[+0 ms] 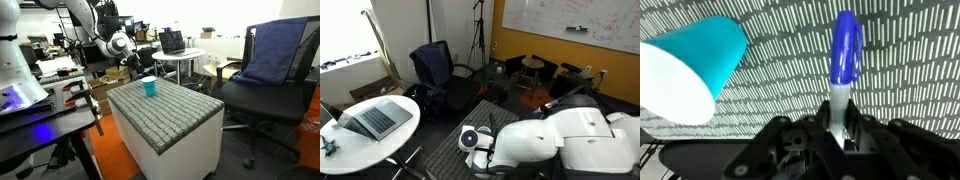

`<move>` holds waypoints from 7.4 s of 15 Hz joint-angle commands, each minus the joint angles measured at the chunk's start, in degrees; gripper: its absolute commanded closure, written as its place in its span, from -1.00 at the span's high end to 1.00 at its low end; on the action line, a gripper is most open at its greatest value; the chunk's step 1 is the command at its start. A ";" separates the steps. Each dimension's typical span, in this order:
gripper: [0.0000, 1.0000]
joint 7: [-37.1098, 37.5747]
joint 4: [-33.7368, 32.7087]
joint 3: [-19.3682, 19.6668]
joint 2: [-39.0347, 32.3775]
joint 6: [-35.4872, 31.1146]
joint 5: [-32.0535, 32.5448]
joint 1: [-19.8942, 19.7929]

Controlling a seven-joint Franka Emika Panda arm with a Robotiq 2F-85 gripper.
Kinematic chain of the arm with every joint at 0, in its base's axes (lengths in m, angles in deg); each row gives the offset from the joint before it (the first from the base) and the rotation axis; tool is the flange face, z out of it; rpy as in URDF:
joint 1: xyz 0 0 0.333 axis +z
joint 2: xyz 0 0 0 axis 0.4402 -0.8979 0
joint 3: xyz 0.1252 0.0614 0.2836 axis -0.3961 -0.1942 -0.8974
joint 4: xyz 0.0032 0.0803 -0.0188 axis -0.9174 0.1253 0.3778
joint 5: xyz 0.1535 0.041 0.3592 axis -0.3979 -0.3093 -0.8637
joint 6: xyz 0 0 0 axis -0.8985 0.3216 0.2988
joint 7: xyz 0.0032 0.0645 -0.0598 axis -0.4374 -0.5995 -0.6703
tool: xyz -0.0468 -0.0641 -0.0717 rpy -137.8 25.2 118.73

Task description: Put the marker inside the blue cup

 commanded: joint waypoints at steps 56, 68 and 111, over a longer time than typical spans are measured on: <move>-0.91 37.09 17.51 27.72 -24.71 -5.74 -5.93 28.91; -0.91 36.71 14.17 25.18 -27.09 -6.52 -6.62 27.56; 1.00 29.34 28.56 27.16 -9.09 -11.41 -7.00 31.50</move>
